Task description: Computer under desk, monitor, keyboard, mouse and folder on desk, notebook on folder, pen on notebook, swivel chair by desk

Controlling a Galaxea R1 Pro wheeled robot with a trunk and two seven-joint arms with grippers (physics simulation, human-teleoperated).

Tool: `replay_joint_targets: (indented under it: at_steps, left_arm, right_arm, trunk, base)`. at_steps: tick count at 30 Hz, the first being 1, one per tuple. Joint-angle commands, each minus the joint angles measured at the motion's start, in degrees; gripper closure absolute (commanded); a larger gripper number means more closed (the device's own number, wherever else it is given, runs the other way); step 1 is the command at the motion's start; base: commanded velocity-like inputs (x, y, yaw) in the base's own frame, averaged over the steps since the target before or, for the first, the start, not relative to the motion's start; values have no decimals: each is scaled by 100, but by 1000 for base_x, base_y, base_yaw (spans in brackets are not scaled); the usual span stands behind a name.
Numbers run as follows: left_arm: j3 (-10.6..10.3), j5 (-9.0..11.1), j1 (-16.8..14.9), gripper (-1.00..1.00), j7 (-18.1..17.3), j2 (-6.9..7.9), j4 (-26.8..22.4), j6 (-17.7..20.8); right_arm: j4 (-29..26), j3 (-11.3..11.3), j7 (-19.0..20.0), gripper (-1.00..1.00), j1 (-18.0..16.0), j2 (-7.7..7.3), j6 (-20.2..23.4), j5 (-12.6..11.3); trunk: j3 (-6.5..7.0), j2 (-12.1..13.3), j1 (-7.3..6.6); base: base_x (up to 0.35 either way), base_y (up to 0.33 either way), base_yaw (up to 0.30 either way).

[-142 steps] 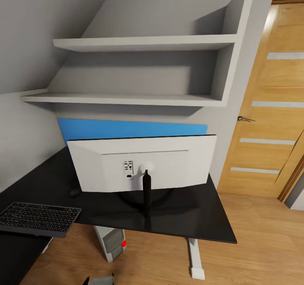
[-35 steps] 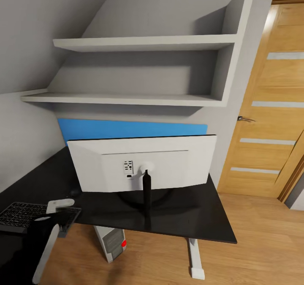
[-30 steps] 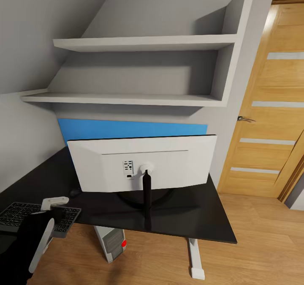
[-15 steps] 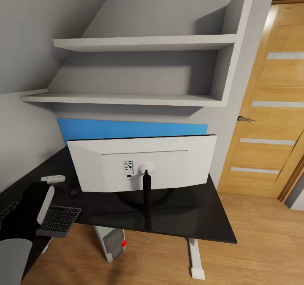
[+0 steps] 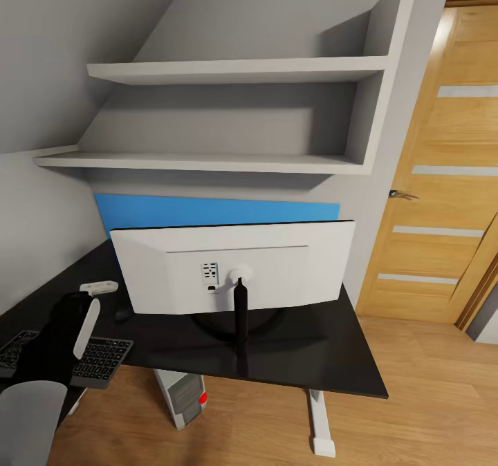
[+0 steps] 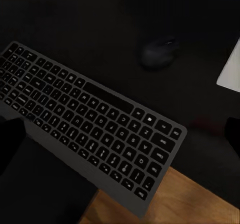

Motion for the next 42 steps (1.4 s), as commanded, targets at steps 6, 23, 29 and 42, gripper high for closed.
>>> replay_joint_targets:
  at_steps: [6,23,29,42]
  left_arm:
    - [-7,52,-2,-100,238,-6,-199,212]
    - [0,30,-3,-100,254,1,-745,241]
    - [0,29,-3,-100,257,1,-938,236]
    - [9,38,-3,-100,249,29,-1018,222]
  right_arm:
    - [16,-19,-46,-100,12,-40,-19,64]
    - [14,-15,-35,-100,16,-48,-21,67]
    - [11,-16,-36,-100,16,-52,-26,67]
    - [13,-20,-28,-100,19,-57,-19,67]
  trunk:
    - [-9,-7,1]
    - [-9,-7,1]
    - [-9,-7,1]
    - [-9,-7,1]
  base:
    - [0,0,0]
    - [38,32,0]
    - [186,154,0]
    - [90,77,0]
